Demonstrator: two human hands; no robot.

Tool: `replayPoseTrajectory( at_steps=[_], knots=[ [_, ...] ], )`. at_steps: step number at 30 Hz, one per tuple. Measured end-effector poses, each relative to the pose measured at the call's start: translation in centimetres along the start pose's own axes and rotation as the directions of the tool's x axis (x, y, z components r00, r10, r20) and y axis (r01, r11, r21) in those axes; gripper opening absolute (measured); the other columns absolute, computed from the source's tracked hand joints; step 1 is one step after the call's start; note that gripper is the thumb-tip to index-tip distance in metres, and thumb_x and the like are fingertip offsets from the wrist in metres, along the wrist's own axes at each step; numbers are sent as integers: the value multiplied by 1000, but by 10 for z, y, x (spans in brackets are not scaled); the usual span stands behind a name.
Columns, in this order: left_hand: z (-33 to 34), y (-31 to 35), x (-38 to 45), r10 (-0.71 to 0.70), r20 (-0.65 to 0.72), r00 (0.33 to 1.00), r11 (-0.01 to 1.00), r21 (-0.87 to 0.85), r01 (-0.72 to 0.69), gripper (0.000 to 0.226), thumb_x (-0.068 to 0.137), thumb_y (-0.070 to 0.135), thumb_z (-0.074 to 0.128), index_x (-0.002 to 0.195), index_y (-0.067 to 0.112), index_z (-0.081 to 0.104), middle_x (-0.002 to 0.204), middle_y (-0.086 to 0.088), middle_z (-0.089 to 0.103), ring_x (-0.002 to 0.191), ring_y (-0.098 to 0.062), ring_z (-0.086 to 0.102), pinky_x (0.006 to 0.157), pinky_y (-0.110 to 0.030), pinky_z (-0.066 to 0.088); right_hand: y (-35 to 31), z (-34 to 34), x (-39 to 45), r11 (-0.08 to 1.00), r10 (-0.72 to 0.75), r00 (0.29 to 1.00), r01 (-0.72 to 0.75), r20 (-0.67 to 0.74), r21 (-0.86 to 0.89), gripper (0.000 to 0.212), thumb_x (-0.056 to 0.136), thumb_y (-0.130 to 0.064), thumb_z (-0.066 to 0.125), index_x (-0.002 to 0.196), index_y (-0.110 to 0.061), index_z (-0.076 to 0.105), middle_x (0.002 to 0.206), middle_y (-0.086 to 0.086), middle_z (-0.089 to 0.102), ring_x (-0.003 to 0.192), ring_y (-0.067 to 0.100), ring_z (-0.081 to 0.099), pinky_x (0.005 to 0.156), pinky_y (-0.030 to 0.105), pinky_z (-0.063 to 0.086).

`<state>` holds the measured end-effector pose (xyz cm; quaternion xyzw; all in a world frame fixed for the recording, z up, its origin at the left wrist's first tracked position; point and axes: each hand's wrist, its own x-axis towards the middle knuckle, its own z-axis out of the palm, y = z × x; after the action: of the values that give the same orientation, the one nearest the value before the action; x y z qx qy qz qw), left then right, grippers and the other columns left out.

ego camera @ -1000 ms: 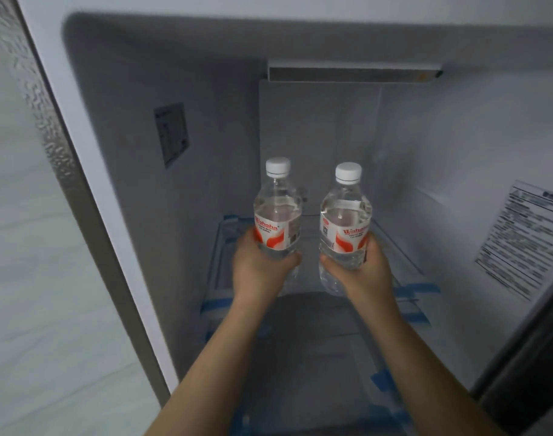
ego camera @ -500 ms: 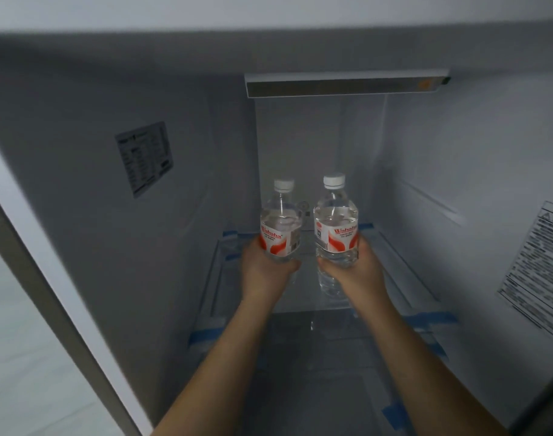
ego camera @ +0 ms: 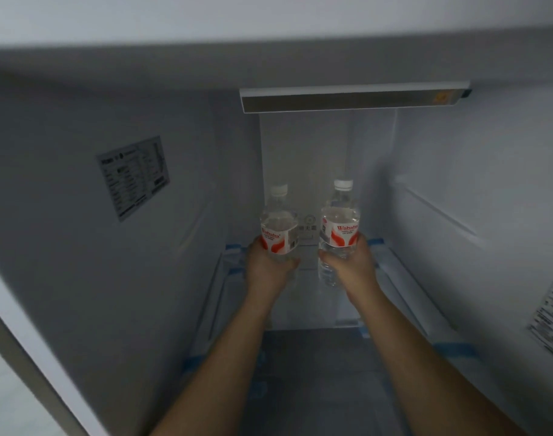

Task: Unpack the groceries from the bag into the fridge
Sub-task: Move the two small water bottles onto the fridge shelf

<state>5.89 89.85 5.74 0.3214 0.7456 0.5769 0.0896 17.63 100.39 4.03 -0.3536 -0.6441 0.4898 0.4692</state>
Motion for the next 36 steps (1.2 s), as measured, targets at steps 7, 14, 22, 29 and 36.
replayPoseTrajectory(
  at_steps=[7,14,22,29,36],
  knots=[
    [14,-7,16,85,26,996,996,21,-86,36,70,11,82,95,23,59,89,13,60,70,10,52,51,0,40,9,8,17,991,-117,991,120,71,-51,45,71,-2,78,106,-20,56,100,-5,67,88,0,65,75,15,54],
    [19,-12,18,53,49,997,998,34,-54,49,76,14,80,114,18,51,104,9,54,93,-6,53,67,-8,40,19,9,17,983,-96,989,112,116,-142,41,75,-19,78,111,-22,60,103,-6,68,95,4,65,69,7,48],
    [19,-42,19,-85,65,994,986,147,75,61,62,56,61,111,18,59,104,-1,67,94,-18,66,75,-31,56,7,0,-4,985,32,995,-15,97,-172,49,76,-36,76,118,-21,56,112,-3,65,100,14,62,78,25,46],
    [-14,-29,-40,-46,65,997,947,320,23,61,91,34,58,140,3,39,141,-22,45,128,-35,41,103,-38,35,-6,-6,-56,961,66,996,-47,58,-274,41,95,-35,53,132,-18,44,111,1,55,90,11,51,64,16,37],
    [-48,-25,-85,135,205,969,764,601,-234,63,97,45,40,145,5,33,149,-19,37,138,-34,28,112,-42,22,-11,-12,-105,874,30,992,35,126,-484,41,92,-47,48,129,-29,47,118,-5,58,106,13,55,87,30,41]
  ],
)
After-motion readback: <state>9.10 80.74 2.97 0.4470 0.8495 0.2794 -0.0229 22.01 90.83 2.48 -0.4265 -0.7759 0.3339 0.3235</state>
